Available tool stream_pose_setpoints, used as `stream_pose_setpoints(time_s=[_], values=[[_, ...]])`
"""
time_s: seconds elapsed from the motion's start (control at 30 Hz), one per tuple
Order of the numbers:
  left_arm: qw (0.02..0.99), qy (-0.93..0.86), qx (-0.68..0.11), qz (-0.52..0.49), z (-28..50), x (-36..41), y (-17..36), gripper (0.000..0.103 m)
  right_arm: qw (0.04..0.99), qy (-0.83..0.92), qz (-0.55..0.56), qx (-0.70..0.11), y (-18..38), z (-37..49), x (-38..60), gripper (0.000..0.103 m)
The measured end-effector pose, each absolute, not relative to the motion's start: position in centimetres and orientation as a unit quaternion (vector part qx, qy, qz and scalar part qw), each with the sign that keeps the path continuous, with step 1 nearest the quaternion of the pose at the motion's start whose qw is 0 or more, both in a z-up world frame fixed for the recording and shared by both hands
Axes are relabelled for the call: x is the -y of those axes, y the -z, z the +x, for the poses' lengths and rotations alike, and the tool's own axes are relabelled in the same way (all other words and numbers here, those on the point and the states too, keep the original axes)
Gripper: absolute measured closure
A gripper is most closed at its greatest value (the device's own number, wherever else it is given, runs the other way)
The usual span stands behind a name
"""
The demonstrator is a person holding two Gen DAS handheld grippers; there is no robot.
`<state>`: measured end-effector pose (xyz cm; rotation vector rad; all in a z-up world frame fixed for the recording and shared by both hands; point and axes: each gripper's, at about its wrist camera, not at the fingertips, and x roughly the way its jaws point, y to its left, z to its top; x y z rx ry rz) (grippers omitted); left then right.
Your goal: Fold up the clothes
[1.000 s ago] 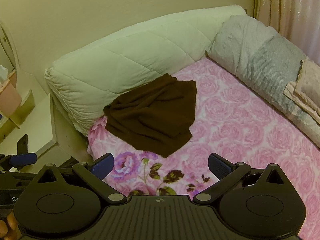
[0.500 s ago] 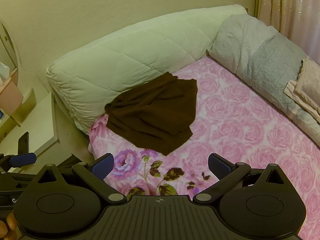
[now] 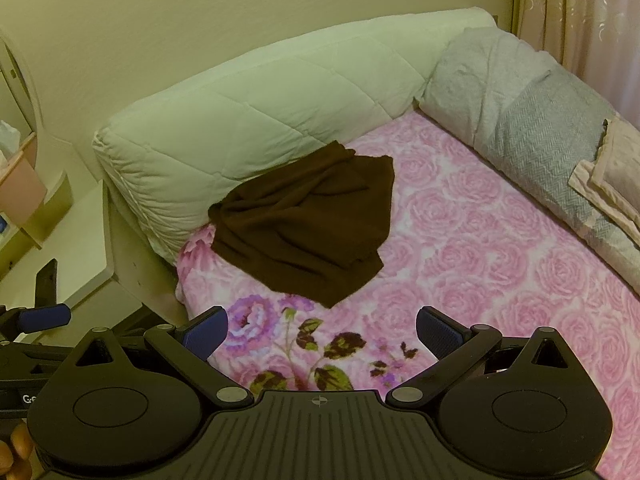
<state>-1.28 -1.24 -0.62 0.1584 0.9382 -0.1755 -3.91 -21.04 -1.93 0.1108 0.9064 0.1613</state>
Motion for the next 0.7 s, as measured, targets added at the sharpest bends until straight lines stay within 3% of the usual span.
stream_pose_setpoints(time_s=[0.7], values=[[0.88, 0.096, -0.458, 0.081, -1.5, 4.2, 1.6, 0.002, 0.889, -0.087, 0.046, -0.446, 2.6, -3.1, 24.0, 0.0]])
